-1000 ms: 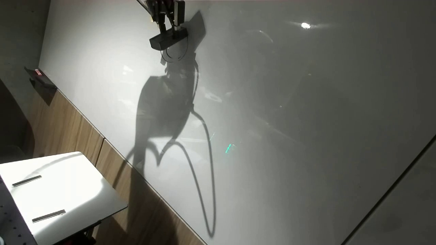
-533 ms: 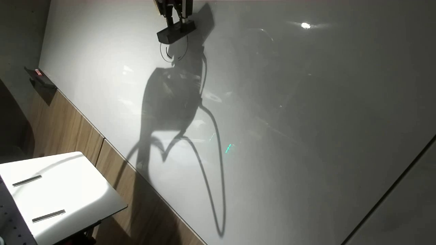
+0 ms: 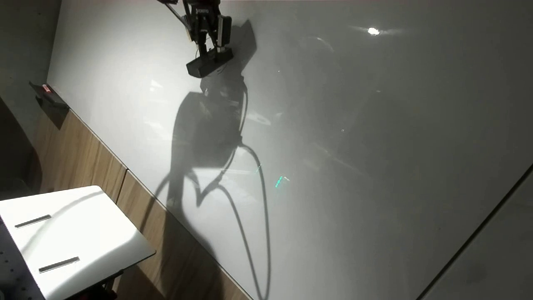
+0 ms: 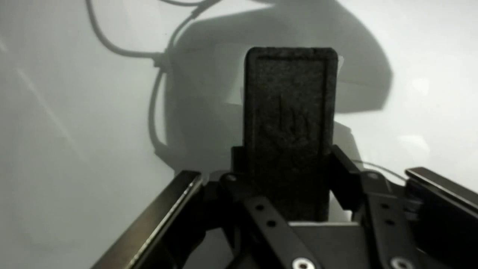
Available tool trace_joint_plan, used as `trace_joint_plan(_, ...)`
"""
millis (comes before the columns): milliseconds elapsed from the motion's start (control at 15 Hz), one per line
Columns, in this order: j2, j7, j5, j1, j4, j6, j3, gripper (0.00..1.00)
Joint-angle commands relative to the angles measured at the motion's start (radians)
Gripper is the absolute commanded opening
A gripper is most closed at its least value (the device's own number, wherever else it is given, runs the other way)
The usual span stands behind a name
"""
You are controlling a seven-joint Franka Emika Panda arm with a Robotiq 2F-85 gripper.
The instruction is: Erase the drawing on the white board
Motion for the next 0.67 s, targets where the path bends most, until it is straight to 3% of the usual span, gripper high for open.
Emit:
trace_joint_plan(0, 0.063, 0.024, -0.024, -0.006, -0.056, 0.084, -0.001, 0.3)
trace_joint_plan(600, 0.144, 0.032, -0.037, -0.011, -0.092, 0.112, -0.007, 0.3)
